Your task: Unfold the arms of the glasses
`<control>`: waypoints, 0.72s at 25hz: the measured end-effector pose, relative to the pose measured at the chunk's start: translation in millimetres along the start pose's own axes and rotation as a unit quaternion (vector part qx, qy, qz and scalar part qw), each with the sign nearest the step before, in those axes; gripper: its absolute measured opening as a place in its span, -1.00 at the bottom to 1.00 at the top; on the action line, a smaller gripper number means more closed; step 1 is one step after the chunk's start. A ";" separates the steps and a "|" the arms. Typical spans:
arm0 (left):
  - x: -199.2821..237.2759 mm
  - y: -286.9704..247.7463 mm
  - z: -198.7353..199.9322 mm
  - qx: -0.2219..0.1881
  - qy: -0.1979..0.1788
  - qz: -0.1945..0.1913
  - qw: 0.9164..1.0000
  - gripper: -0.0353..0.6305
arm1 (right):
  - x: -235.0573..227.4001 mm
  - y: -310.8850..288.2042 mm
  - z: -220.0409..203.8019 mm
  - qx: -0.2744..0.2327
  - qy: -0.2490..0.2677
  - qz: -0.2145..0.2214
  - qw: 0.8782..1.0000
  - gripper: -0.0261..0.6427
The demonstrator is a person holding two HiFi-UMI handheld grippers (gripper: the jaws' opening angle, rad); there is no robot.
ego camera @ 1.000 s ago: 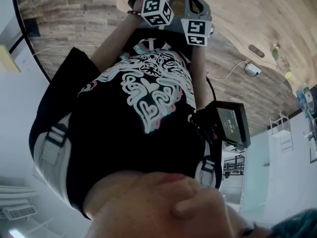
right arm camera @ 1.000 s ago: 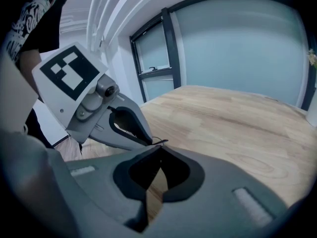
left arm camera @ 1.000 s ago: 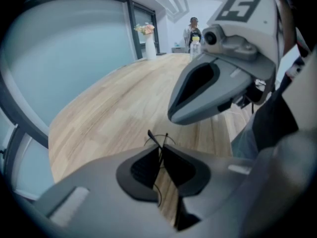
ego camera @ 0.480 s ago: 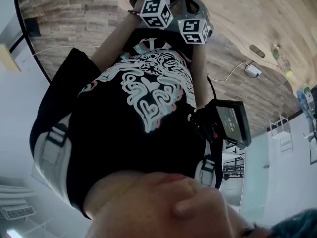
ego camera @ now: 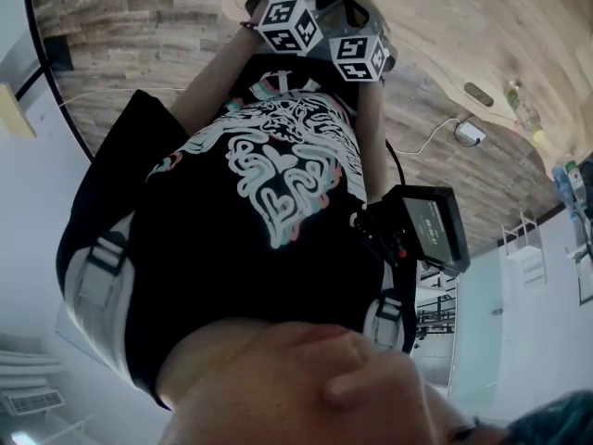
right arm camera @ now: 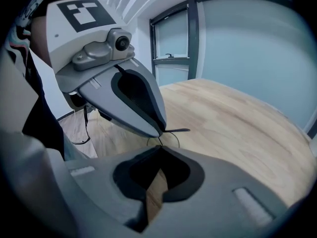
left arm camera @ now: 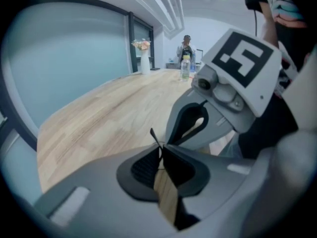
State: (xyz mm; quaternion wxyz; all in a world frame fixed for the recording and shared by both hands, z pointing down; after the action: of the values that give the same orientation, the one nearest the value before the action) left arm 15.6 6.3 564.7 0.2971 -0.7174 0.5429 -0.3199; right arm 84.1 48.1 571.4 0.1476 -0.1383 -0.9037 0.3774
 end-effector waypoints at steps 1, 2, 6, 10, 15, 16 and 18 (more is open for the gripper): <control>1.3 2.2 0.3 -0.009 0.008 0.001 1.000 -0.85 | -1.1 -0.7 0.5 0.003 -0.002 -0.002 1.000 -0.92; 2.3 4.6 0.7 -0.018 0.015 0.003 1.000 -0.85 | -1.7 -1.4 1.1 0.005 -0.003 -0.004 1.000 -0.92; 4.8 17.0 3.4 -0.046 0.029 0.020 0.998 -0.86 | -2.8 -3.6 1.5 0.012 -0.003 -0.009 1.000 -0.92; 9.4 36.4 5.3 -0.076 0.049 0.041 0.995 -0.86 | -5.5 -6.1 0.6 0.015 -0.010 -0.014 1.000 -0.92; 17.9 58.6 -2.5 -0.109 0.091 0.066 0.988 -0.87 | -6.4 -12.6 0.8 0.026 -0.012 -0.012 1.000 -0.92; 20.6 62.3 -4.9 -0.119 0.107 0.070 0.985 -0.87 | -6.9 -14.0 0.2 0.029 -0.013 -0.012 0.999 -0.92; 26.4 70.1 -9.6 -0.138 0.137 0.080 0.978 -0.87 | -7.9 -16.0 -1.5 0.035 -0.015 -0.013 0.999 -0.92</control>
State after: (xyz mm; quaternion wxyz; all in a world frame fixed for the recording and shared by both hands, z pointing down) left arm -27.7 -36.4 520.0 0.1423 -0.6551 0.6731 -0.3122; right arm 89.7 35.4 582.7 0.1441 -0.1157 -0.8938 0.4085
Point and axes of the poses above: the fingertips, and each gripper's own axes: y backward along the fingers, x to its left, z out of its top, the point moved 8 cm from there along y, backward along the fingers, and after that the axes turned 12 degrees about -z, right-handed, at the moved point
